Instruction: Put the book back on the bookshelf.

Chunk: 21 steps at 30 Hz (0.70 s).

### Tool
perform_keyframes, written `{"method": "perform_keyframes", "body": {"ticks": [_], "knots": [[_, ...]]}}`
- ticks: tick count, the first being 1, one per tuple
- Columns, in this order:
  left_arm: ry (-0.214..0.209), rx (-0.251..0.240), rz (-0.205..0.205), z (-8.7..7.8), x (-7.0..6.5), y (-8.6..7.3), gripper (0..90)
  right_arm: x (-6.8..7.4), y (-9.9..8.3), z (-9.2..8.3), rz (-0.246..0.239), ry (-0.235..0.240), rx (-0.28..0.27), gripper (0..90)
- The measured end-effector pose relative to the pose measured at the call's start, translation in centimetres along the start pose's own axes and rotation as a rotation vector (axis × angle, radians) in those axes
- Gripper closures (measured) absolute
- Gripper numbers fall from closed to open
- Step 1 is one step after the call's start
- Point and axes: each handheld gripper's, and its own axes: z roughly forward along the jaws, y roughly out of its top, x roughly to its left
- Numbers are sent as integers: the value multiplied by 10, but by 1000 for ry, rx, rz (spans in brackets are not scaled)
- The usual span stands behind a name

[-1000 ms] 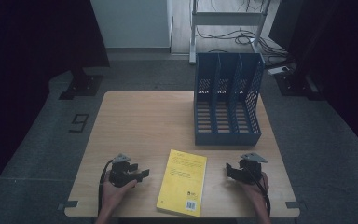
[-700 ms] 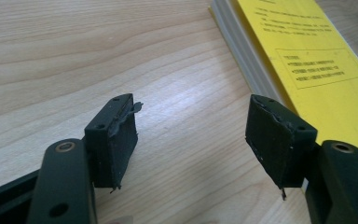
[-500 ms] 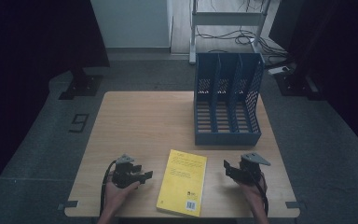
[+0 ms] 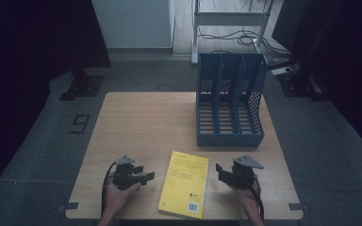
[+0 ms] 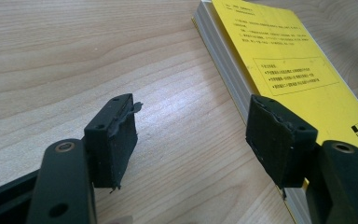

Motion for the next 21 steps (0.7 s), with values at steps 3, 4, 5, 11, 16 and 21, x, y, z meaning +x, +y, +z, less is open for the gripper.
{"method": "perform_keyframes", "body": {"ticks": [3,4,5,11,16,21], "knots": [[0,1,3,1,-1,0,332,7,0,2,-15,11,3,225],[-1,0,3,0,-1,0,332,9,0,3,-19,15,5,225],[-1,0,3,0,-1,0,332,12,0,3,-27,19,6,225],[-6,-5,-3,0,-1,1,332,23,-1,6,-48,31,4,225],[-10,-3,1,1,-3,1,332,32,-1,10,-49,65,9,225],[-10,-8,0,-1,-3,1,332,42,-2,15,-50,99,18,226]]}}
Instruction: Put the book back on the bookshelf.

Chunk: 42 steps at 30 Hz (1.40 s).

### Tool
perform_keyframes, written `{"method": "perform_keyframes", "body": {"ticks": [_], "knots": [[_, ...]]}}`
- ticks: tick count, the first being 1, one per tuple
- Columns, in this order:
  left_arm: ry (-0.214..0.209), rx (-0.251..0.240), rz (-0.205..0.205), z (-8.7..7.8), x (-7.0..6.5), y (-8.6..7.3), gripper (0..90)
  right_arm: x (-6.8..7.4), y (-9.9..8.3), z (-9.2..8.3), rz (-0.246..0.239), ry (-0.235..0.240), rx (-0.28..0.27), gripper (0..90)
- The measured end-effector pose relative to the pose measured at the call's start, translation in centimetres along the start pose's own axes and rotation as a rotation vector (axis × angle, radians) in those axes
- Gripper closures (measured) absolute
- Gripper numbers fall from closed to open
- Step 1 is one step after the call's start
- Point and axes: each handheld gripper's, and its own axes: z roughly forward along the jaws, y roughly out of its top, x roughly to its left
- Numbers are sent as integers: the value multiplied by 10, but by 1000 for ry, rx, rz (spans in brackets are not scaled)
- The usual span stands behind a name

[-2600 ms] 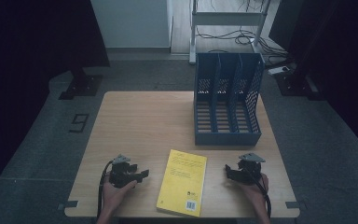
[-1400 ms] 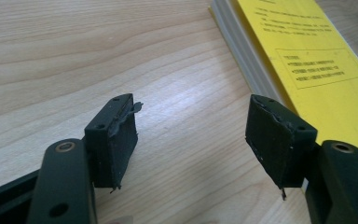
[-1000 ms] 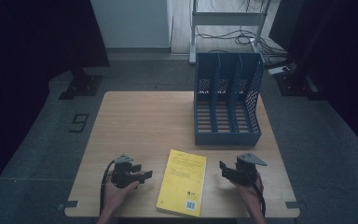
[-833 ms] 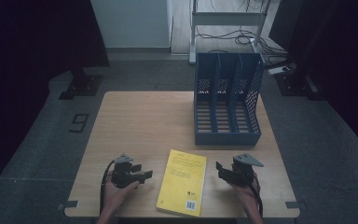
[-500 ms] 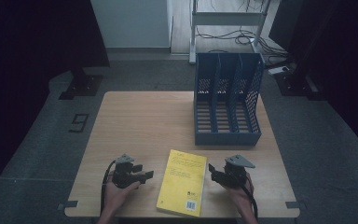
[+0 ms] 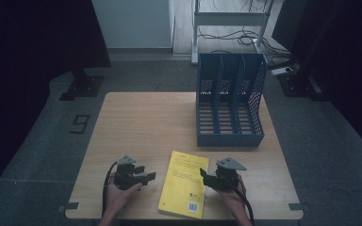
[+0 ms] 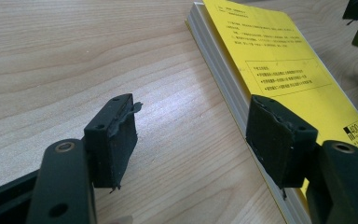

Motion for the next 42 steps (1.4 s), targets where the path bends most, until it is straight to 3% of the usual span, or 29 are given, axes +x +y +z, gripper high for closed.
{"method": "perform_keyframes", "body": {"ticks": [20,33,42], "knots": [[-1,-7,-1,0,-4,0,334,34,-11,28,-42,66,77,203],[-8,5,16,5,-11,0,335,43,-14,31,-105,8,79,181],[-10,6,23,7,-15,-1,335,41,-14,31,-110,-16,90,164]]}}
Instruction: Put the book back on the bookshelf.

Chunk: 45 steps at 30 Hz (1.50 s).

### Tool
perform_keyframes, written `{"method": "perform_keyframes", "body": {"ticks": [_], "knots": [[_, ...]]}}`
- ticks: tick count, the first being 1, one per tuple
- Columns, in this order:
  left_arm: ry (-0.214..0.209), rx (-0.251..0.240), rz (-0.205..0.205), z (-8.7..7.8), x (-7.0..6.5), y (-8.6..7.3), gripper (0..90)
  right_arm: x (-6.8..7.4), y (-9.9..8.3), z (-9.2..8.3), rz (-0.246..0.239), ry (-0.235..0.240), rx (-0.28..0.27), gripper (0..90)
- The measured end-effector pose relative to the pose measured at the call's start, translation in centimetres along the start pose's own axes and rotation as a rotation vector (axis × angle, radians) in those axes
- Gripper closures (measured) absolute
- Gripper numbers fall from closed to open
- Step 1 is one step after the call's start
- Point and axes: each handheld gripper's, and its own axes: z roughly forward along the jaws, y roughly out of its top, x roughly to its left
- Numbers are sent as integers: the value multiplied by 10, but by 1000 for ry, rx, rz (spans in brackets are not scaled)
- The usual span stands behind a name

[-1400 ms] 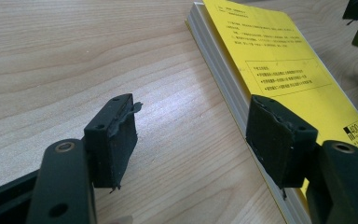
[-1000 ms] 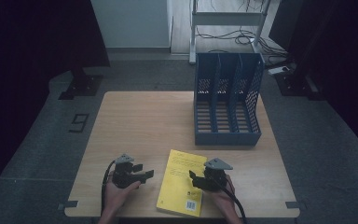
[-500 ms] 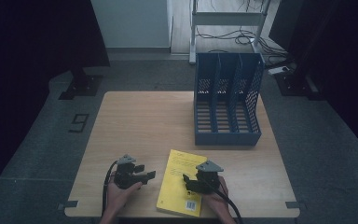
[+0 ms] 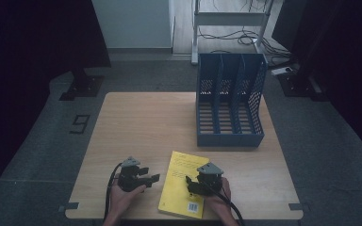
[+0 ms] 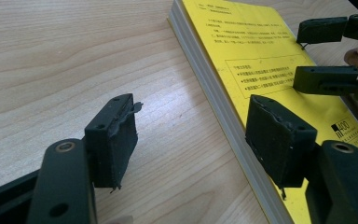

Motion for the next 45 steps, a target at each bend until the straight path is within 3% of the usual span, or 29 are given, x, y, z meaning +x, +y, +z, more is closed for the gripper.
{"method": "perform_keyframes", "body": {"ticks": [10,13,16,34,41,45], "knots": [[-2,5,21,6,-9,-1,329,-4,0,0,13,-16,17,122],[-1,7,21,8,-11,-1,327,-11,-1,2,80,16,35,99],[-2,14,30,11,-14,-2,326,-14,-3,3,104,31,34,90],[-16,47,69,30,-34,-6,309,-13,-5,3,100,28,21,90],[-15,36,64,32,-36,-6,307,-13,-6,3,105,28,15,91],[-48,39,46,34,-35,-6,306,-13,-6,3,110,29,13,91]]}}
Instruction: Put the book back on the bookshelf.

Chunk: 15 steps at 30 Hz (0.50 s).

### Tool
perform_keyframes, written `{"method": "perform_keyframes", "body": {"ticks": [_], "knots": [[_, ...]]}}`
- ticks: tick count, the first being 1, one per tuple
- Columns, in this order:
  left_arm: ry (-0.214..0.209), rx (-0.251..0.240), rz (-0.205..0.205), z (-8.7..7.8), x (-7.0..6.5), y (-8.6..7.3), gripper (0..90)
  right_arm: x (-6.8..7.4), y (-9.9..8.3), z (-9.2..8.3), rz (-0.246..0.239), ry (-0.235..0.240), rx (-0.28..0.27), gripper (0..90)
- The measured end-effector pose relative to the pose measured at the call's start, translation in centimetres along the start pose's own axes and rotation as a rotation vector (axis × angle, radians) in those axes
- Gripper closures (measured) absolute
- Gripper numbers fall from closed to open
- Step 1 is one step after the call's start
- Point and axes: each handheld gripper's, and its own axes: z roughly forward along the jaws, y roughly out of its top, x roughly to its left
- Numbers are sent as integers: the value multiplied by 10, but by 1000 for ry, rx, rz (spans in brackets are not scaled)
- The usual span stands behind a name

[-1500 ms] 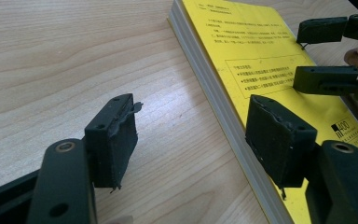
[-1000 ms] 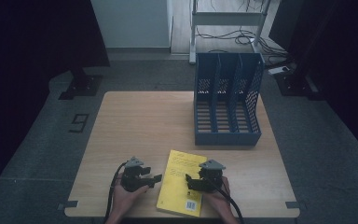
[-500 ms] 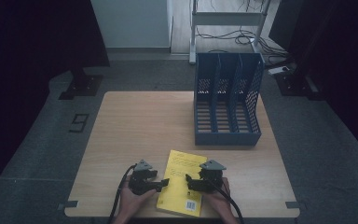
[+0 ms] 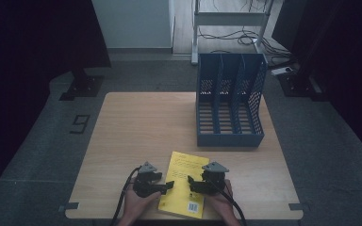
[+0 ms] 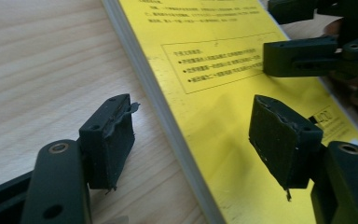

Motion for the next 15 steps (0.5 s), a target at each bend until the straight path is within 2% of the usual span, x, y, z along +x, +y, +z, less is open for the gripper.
{"method": "perform_keyframes", "body": {"ticks": [6,15], "knots": [[-6,1,-5,2,0,0,308,0,-1,0,2,-1,-3,91],[-18,17,13,7,-6,0,312,1,-1,0,7,-7,-13,91]]}}
